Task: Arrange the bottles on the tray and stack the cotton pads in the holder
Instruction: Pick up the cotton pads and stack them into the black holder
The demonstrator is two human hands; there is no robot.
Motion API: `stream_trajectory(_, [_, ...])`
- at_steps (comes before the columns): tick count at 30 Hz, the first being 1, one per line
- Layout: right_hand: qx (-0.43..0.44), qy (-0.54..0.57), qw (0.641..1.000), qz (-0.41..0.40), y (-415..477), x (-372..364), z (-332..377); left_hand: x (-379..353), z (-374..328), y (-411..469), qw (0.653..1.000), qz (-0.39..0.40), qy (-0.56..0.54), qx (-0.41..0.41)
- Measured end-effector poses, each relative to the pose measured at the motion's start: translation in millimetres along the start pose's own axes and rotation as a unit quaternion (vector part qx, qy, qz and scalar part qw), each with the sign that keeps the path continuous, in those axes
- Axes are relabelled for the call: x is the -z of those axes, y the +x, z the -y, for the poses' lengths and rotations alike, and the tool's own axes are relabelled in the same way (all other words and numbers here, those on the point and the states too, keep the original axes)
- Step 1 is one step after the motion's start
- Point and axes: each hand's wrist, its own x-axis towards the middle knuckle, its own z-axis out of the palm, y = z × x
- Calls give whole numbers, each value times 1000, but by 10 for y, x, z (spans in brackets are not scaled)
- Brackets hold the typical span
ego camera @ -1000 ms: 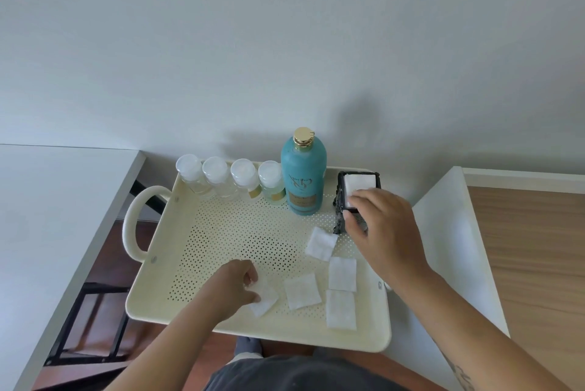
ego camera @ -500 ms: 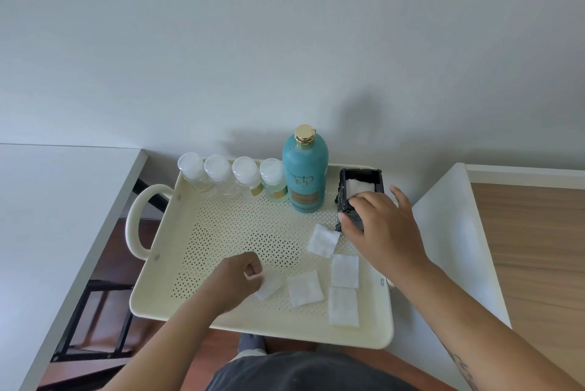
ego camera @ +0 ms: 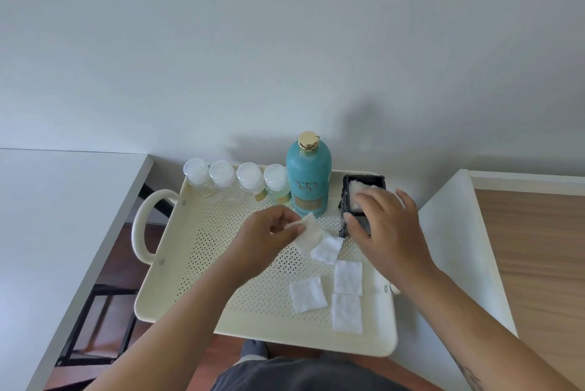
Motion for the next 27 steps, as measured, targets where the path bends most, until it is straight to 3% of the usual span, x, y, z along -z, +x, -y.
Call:
stream_trajectory(3, [-7, 59, 997, -50, -1, 86, 56, -5, -163, 86, 999, 0, -26, -30])
stream_trajectory(6, [-67, 168, 983, -40, 11, 168, 119, -35, -326, 152, 997, 14, -52, -47])
stream_trajectory(13, [-202, 421, 883, 56, 61, 322, 145, -111, -533, 260, 992, 62, -85, -71])
stream_trajectory(20, [-212, 452, 863, 79, 86, 335, 132, -100, -526, 303, 985, 85, -131, -73])
stream_trajectory(27, [-276, 393, 877, -30, 201, 232, -117, -51, -280, 304, 999, 18, -45, -14])
